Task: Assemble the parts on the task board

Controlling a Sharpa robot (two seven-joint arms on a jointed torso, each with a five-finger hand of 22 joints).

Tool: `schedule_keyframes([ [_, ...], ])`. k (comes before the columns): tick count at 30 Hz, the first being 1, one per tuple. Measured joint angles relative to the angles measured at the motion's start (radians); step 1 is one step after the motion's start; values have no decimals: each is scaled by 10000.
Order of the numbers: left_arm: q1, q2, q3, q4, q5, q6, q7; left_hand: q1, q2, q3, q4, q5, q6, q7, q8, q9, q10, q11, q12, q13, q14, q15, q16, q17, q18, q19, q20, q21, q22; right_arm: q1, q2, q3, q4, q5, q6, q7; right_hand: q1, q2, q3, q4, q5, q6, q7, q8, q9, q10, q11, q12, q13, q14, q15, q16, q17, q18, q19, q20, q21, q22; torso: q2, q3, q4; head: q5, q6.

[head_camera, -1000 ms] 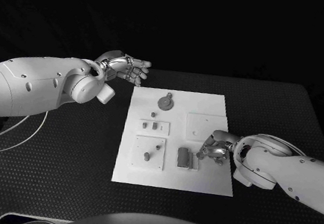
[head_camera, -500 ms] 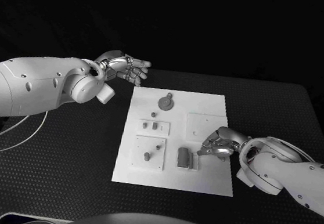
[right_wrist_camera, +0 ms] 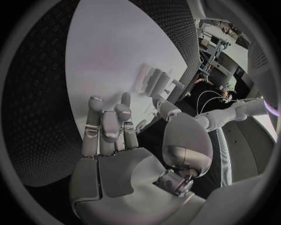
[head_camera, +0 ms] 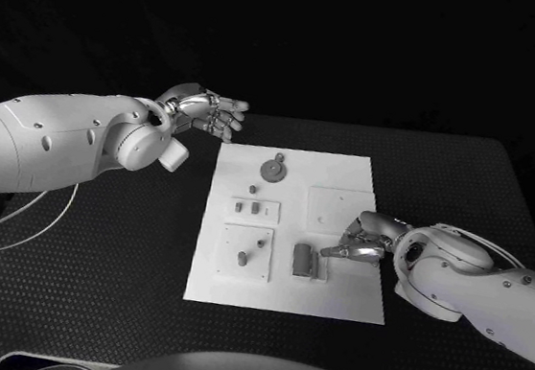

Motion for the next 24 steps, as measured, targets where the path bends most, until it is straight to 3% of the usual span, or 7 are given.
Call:
schedule_keyframes([
  [3,0,8,0,0,0,9,-4,0,0,0,0,0,0,0,0,0,0,0,0,0,0,0,0,-1,-5,0,0,0,0,-1,132,-2,19,-273,111,-263,-230,-39,31,324,0,314,-109,172,104,507,-121,517,340,150,-33,93,189,0,70,-70,-1,0,0,1,1,-11,0],
  [8,0,24,0,-1,0,35,-13,-38,38,0,0,0,0,0,0,0,0,0,0,0,0,0,0,-1,-15,0,0,0,0,-3,260,-1,22,-700,247,-533,-480,-29,93,795,0,724,-385,763,380,1361,-325,1585,915,402,-51,183,412,-5,195,-194,70,0,1,1,15,-26,0],
  [16,0,12,-1,3,0,81,-38,-38,38,0,0,0,0,0,0,0,0,0,0,0,0,0,0,10,-23,0,0,0,1,-27,460,0,-19,-1089,486,-768,-608,-58,105,1058,0,950,-528,1412,766,1745,-503,2032,923,477,-45,234,548,-10,262,-262,113,0,7,-6,23,-27,0],
  [24,-2,1,-2,18,0,112,-61,-37,37,0,0,0,0,0,0,0,0,0,0,0,0,0,0,10,-65,0,0,0,1,-116,586,-7,-57,-1344,830,-843,-600,-52,34,986,0,911,-581,1956,1128,1832,-591,2122,923,503,-72,281,581,-9,258,-267,168,0,7,-11,21,-12,0],
])
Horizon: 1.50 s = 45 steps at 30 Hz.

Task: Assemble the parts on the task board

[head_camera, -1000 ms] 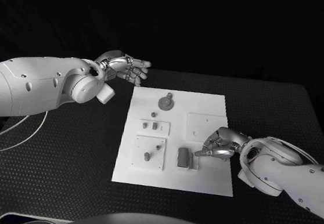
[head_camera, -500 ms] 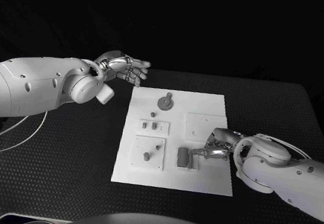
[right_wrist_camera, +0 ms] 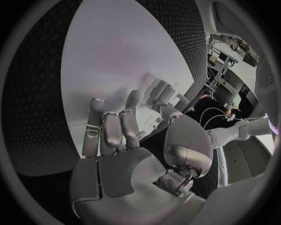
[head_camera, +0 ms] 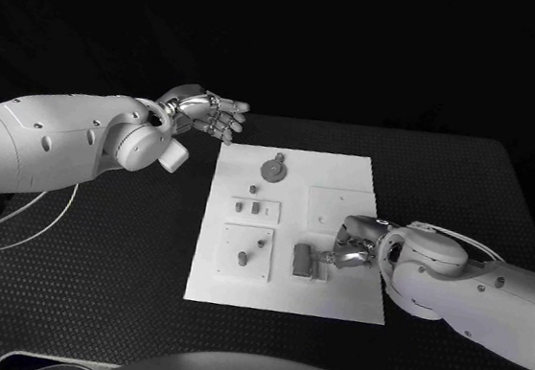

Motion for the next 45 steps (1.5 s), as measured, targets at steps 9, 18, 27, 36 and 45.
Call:
schedule_keyframes([
  [9,2,-8,0,5,0,19,-25,2,-2,0,0,0,0,0,0,0,0,0,0,0,0,0,0,-1,-3,0,0,0,-9,-11,4,13,-9,-114,247,4,127,19,-52,-112,0,-36,-37,115,71,2,-2,-1,-1,-1,0,-1,-1,-3,-35,-35,0,0,-5,8,-4,25,0],
  [18,2,-9,0,10,-1,29,-39,2,-2,0,0,0,0,0,0,0,0,0,0,0,0,0,0,7,-8,0,0,0,-8,-5,17,30,-52,-127,316,32,300,194,-157,-489,0,-141,-73,283,112,-1,0,-2,-2,-1,0,-1,-42,-3,-36,-34,40,0,-6,15,-12,31,0],
  [27,2,-11,0,5,-3,42,-53,3,-3,0,0,0,0,0,0,0,0,0,0,0,0,0,0,6,-12,0,0,0,-7,-4,-62,40,-33,-123,257,130,414,394,-315,-817,-11,-207,-40,376,95,-2,1,-44,-3,-2,0,-2,-92,-4,-36,-33,39,0,-9,22,-12,17,0],
  [36,2,-14,0,-3,-3,53,-62,-35,35,0,0,0,0,0,0,0,0,0,0,0,0,0,0,15,-19,0,0,0,-6,-9,-179,35,-9,-118,114,207,414,471,-354,-942,-12,-267,-50,375,65,-4,2,-160,-3,-3,0,-2,-165,-5,-36,-32,39,0,-10,21,-12,24,0],
  [45,2,-14,0,-6,-5,60,-70,-35,35,25,-25,0,0,0,0,0,0,0,0,0,0,0,0,14,-26,0,-1,0,-6,-9,-272,34,10,-116,39,249,415,471,-328,-968,-12,-277,-39,375,54,-42,40,-199,-4,-4,0,-3,-183,-6,-36,-31,39,0,-10,22,-13,23,0],
])
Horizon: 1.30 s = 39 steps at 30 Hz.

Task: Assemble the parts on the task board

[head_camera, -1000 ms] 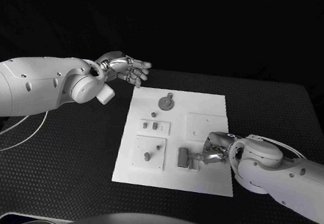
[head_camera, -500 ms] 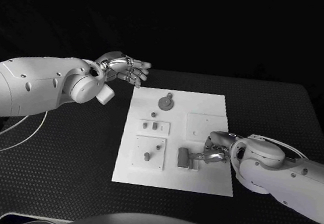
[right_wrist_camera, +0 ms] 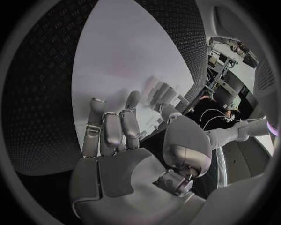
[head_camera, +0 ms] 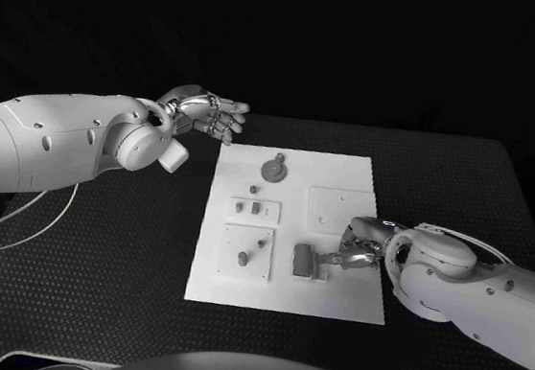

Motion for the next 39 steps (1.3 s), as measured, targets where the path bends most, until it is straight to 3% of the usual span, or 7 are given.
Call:
schedule_keyframes([
  [5,0,0,0,0,-1,2,-1,0,0,0,0,0,0,0,0,0,0,0,0,0,0,0,-39,-1,21,0,0,0,0,-2,-35,-7,8,4,-46,54,3,-1,3,-56,0,0,0,0,-12,0,0,0,0,0,0,0,-14,0,0,0,0,0,1,-4,-1,-7,0],
  [9,0,-1,0,0,-2,4,-3,0,0,0,0,0,0,0,0,0,0,0,0,0,0,0,-39,3,101,0,1,0,0,-26,-204,-34,41,6,-309,390,190,184,17,-666,3,-394,91,-20,-157,-339,75,-508,-1,-114,46,-61,-236,-1,-75,36,-1,0,1,-6,-1,-13,0],
  [12,0,-16,0,0,-2,5,-5,0,0,0,0,0,0,0,0,0,0,0,0,0,0,0,-39,8,101,0,1,0,0,-34,-410,-38,84,7,-849,1023,891,125,246,-1315,3,-1480,519,-830,-684,-823,528,-1010,-74,-472,88,-263,-654,-88,-258,150,-91,0,1,-7,-2,-17,0],
  [15,0,-33,0,0,-2,5,-6,0,0,0,0,0,0,0,0,0,0,0,0,0,0,0,-39,8,100,0,1,0,0,-32,-584,-38,113,8,-1530,1852,1713,64,358,-1965,3,-2325,888,-1401,-1099,-1232,875,-1361,-239,-750,308,-394,-971,-230,-382,273,-131,0,1,-10,-3,-18,0],
  [18,0,-33,0,0,-2,5,-6,0,0,0,0,0,0,0,0,0,0,0,0,0,0,0,-39,7,100,0,1,0,1,-30,-669,-38,149,9,-2053,2572,2372,66,344,-2477,3,-2948,1266,-1724,-1400,-1914,1072,-1941,-549,-1131,499,-523,-1170,-229,-632,417,-244,0,1,-10,-3,-15,0],
  [26,0,-41,-1,1,-3,6,-6,0,0,0,0,0,0,0,0,0,0,0,0,0,0,0,-38,6,96,0,1,0,1,-51,-858,-66,255,-58,-2921,3962,3290,-81,-7,-2696,3,-4131,1409,-2229,-2066,-2942,1285,-2131,-569,-2018,688,-666,-1071,15,-1367,828,-418,0,-2,0,-9,-9,0],
  [39,-1,-70,-4,4,-3,13,-10,0,0,0,0,0,0,0,0,0,0,0,0,0,0,0,-38,14,74,0,1,0,2,-516,-883,-126,419,-727,-3232,4493,3371,-57,-155,-2684,3,-3862,1377,-1786,-2304,-3163,1266,-2081,-588,-2220,711,-666,-1021,85,-1538,929,-418,0,-4,-1,-20,-2,0],
])
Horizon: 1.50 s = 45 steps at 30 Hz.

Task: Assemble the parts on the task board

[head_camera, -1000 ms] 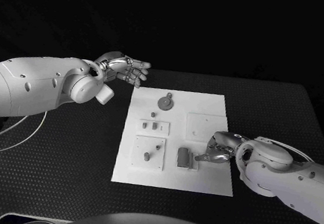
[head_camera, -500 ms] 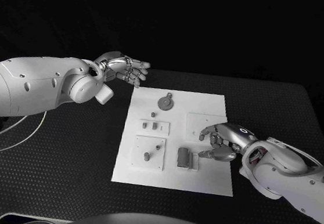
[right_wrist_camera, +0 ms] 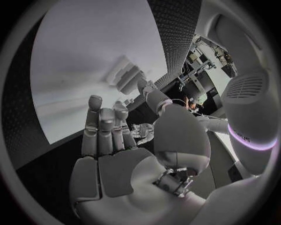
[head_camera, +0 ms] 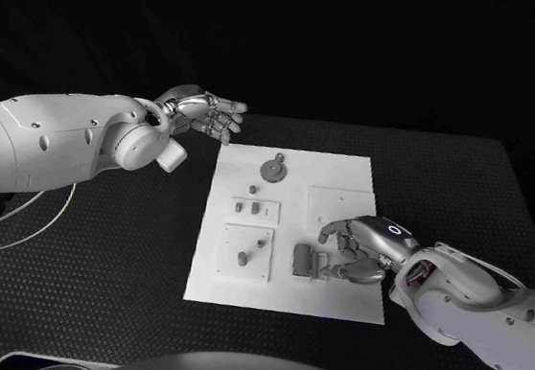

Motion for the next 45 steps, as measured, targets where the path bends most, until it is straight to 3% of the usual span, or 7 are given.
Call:
schedule_keyframes([
  [7,-2,-14,-1,0,0,9,-4,0,0,0,0,0,0,0,0,0,0,0,0,0,0,0,0,-1,-7,0,0,0,0,-276,115,-6,-12,-300,-87,13,0,0,-27,27,0,190,-57,189,-76,1,0,59,-39,0,1,0,-1,-2,0,0,57,0,1,-1,10,-17,0],
  [16,0,-14,-3,-4,0,24,-9,0,0,26,-26,0,0,0,0,0,0,0,0,0,0,0,0,7,-48,0,0,0,1,-420,290,-2,-88,-638,-281,-88,0,0,-27,27,0,198,-65,247,-122,2,0,100,-61,1,3,42,-1,-3,0,0,93,0,7,-1,21,-35,0],
  [26,-1,-19,-4,-1,0,52,-27,0,0,26,-26,0,0,0,0,0,0,0,0,0,0,0,0,6,-53,0,0,0,1,-434,350,-2,-232,-950,-502,-336,-48,-48,-54,54,0,198,-64,282,-157,4,0,99,-81,3,4,41,-2,-4,37,37,94,0,9,-12,23,-42,0],
  [45,-2,-14,-6,-18,-7,86,-41,0,0,26,-26,0,0,0,0,0,0,0,0,0,0,0,0,14,-63,0,0,0,1,-437,384,2,-321,-1054,-461,-425,-55,-54,2,109,0,262,-67,342,-209,41,34,137,-106,21,22,41,-14,-8,76,0,94,0,11,-12,25,-60,0],
])
